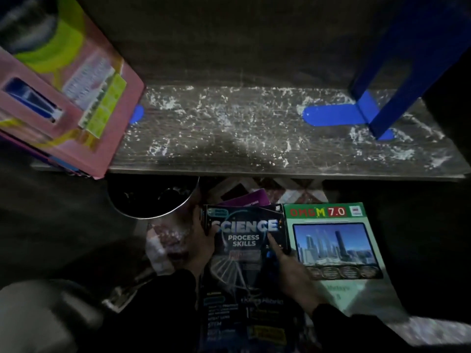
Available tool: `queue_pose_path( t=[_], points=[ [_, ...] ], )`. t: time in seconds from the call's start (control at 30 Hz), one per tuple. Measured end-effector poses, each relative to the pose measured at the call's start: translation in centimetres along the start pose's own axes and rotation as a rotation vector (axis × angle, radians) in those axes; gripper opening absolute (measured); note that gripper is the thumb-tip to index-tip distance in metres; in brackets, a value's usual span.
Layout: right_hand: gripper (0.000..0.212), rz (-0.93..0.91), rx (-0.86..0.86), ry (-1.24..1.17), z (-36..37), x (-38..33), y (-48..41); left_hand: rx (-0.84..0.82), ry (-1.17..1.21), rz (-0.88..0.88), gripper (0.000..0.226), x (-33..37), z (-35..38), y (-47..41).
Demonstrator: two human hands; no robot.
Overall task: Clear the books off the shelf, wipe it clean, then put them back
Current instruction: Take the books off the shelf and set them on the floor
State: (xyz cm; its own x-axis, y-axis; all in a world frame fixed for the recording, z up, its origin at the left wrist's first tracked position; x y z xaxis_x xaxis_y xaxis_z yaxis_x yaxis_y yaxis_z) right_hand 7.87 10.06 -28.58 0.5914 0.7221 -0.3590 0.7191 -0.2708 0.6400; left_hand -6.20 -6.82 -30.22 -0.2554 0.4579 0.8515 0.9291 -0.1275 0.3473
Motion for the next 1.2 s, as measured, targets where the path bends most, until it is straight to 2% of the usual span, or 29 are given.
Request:
queue_pose_path(
  t=[0.07, 0.17, 0.3, 0.4, 0.47, 0.53, 0.6, 0.67, 0.7, 0.8, 0.93, 1.0, 1.07, 1.13, 1.2],
  points=[
    [0.090, 0.034, 0.018, 0.011, 0.7, -0.5, -0.5, -0.037, -0.049, -0.022, 0.069, -0.9, 0.8, -0.6],
    [0.083, 0.090, -0.019, 0.033, 1.8, -1.1, -0.7, -0.116, 0.007, -0.102, 0.075, -3.0, 1.4, -0.8],
    [0.072, 0.209, -0.006, 0.067, 3.2, -1.5, -1.4, -0.240, -0.026, -0.084, 0.087, -4.5, 1.3, -1.0],
    [0.067, 0.176, 0.011, -0.005, 4.3, -1.0, -1.5, -0.448, -0.060, -0.082, 0.108, -4.2, 1.1, -0.9],
    [0.060, 0.138, 0.047, -0.102, 4.0, -0.2, -1.5, -0.580, -0.108, -0.091, 0.107, -2.4, 0.6, -0.2],
    [0.052, 0.072, 0.005, -0.148, 3.2, 0.2, -1.1, -0.708, -0.230, -0.079, 0.110, -1.1, 0.3, 0.4],
    [0.049, 0.026, -0.078, -0.153, 1.8, -0.2, 0.0, -0.835, -0.477, -0.071, 0.099, 1.3, -0.2, 1.5],
    [0.044, -0.013, -0.072, -0.163, -0.2, -0.8, 1.0, -0.824, -0.662, -0.067, 0.074, 3.8, -0.9, 2.4],
    [0.041, -0.011, -0.077, -0.192, -1.0, -1.4, 1.4, -0.807, -0.650, -0.059, 0.068, 5.3, -1.2, 3.2],
    [0.036, -0.061, -0.090, -0.265, -4.1, -5.6, 2.9, -0.618, -0.498, -0.050, 0.051, 9.5, -3.5, 4.5],
    [0.041, -0.369, 0.084, -0.296, -8.9, -14.2, 4.2, -0.411, -0.306, 0.180, 0.046, 15.8, -9.2, 6.3],
    [0.035, -0.451, 0.147, -0.347, -11.6, -19.4, 5.3, -0.165, -0.281, 0.323, 0.030, 19.3, -14.1, 7.3],
    [0.035, -0.538, 0.186, -0.453, -14.4, -25.3, 6.9, 0.155, -0.270, 0.478, 0.025, 22.6, -19.9, 8.5],
    [0.036, -0.629, 0.242, -0.519, -16.9, -30.7, 8.6, 0.519, -0.329, 0.629, 0.038, 25.8, -25.0, 10.0],
    [0.045, -0.723, 0.278, -0.539, -18.9, -35.1, 10.7, 0.774, -0.385, 0.645, 0.059, 28.6, -28.9, 11.6]
  ],
)
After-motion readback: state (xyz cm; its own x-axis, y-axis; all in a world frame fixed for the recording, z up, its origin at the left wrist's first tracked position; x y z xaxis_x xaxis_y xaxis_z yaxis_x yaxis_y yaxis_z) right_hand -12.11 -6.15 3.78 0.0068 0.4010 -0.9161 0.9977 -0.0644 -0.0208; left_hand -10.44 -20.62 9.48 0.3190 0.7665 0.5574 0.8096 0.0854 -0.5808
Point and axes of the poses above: each hand's wrist, its own y-axis away from the middle knuckle, its own z-axis out of the palm, x = y × z, the point moved 4 cm from there along -y, towards the middle knuckle
